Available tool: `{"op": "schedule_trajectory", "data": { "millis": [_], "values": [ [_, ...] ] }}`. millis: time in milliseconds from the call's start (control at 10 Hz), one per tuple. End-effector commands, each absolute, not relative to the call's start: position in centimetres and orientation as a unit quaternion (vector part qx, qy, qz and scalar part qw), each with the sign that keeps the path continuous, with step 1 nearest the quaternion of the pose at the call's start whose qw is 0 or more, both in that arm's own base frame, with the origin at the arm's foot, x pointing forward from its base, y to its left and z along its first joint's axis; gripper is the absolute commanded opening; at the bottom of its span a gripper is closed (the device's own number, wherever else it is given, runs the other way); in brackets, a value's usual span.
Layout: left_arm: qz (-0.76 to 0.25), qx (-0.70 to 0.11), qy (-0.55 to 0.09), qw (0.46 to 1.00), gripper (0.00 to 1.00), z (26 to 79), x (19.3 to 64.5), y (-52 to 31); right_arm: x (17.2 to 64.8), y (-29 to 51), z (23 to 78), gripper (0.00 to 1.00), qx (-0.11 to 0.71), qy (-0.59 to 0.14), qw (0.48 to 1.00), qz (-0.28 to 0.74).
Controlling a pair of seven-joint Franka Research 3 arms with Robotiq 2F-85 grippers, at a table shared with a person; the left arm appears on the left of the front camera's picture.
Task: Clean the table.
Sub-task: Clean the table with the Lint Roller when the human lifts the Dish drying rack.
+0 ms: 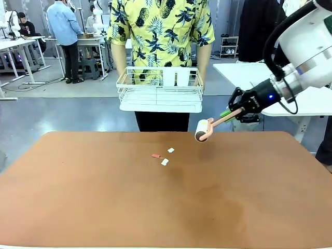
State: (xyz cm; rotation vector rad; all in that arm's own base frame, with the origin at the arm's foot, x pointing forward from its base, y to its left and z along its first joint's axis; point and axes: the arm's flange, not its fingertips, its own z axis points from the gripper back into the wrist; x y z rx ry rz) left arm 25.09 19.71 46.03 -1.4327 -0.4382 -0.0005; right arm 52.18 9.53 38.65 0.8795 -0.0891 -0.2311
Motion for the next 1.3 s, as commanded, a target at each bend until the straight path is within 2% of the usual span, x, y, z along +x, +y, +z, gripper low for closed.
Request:
{"op": "schedule_trajectory", "data": {
  "millis": [0,200,300,400,800,1200],
  "values": [
    [-0.005,-0.657,-0.203,0.726,1.00,46.2,24.8,19.9,53.3,10.6,37.3,0.21,0.436,-0.067,0.893,-0.085],
    [-0.005,-0.657,-0.203,0.726,1.00,46.2,24.8,19.9,54.1,11.9,35.3,0.21,0.447,-0.047,0.891,-0.054],
    [-0.005,-0.657,-0.203,0.726,1.00,46.2,24.8,19.9,53.8,12.1,35.2,0.21,0.427,-0.068,0.900,-0.054],
    [-0.005,-0.657,-0.203,0.726,1.00,46.2,24.8,19.9,53.3,11.3,35.9,0.21,0.432,-0.045,0.898,-0.075],
    [-0.005,-0.657,-0.203,0.726,1.00,46.2,24.8,19.9,53.7,11.2,35.3,0.21,0.429,-0.048,0.899,-0.069],
    [-0.005,-0.657,-0.203,0.726,1.00,46.2,24.8,19.9,59.6,13.5,31.3,0.21,0.416,0.007,0.909,-0.025]
  ]
}}
